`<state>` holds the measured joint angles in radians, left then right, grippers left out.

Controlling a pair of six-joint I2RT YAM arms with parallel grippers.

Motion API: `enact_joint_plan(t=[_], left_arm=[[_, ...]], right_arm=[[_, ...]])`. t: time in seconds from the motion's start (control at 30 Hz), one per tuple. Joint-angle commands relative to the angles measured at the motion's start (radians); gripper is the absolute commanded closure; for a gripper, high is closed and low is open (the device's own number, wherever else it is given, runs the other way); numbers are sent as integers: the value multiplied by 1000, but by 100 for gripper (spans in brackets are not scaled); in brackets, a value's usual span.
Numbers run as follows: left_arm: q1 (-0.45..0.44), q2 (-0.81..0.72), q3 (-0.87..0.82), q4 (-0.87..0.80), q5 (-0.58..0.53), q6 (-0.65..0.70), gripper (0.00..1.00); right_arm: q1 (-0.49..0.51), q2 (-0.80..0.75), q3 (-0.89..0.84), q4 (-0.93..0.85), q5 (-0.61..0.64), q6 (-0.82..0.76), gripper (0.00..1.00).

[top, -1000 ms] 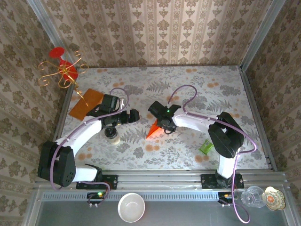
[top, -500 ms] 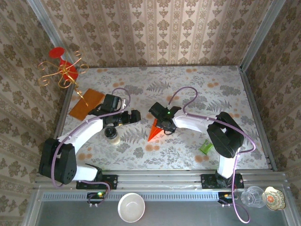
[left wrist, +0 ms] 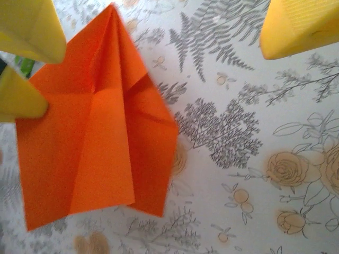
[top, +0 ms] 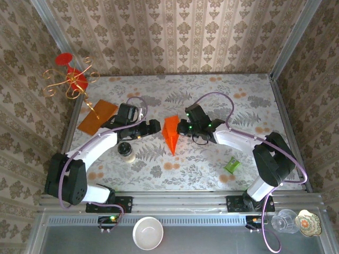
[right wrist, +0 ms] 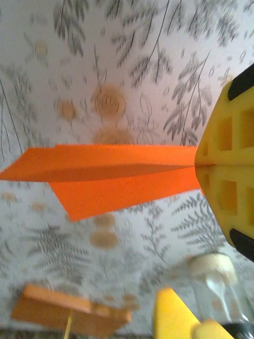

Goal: Fold a paper plane with a square sheet of paper (pick it up from the middle)

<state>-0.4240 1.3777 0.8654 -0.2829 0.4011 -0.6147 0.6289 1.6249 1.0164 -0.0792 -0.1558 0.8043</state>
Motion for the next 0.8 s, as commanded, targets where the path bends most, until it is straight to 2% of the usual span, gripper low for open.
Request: enact_joint_plan(t=[0.0, 0.13, 0.17, 0.33, 0.5, 0.67, 0.77], left_arm=[[0, 10, -34, 111, 31, -119, 9], [-24, 45, -36, 114, 4, -147, 14], [-60, 59, -34, 113, 1, -153, 16], [-106, 121, -35, 111, -14, -177, 22], [-130, 171, -37, 121, -22, -197, 28], [-144, 230, -17, 168, 39, -205, 34], [-150, 273, 19, 150, 51, -196, 45]], right_arm=[[-31, 26, -70, 173, -200, -16, 98], [-71, 90, -149, 324, -292, 44, 97], [-77, 108, -160, 348, -304, 53, 98], [-111, 135, -238, 403, -318, 63, 97], [-142, 120, -286, 404, -318, 51, 97], [-153, 107, -298, 396, -321, 42, 96], [-155, 108, -293, 388, -319, 39, 97]])
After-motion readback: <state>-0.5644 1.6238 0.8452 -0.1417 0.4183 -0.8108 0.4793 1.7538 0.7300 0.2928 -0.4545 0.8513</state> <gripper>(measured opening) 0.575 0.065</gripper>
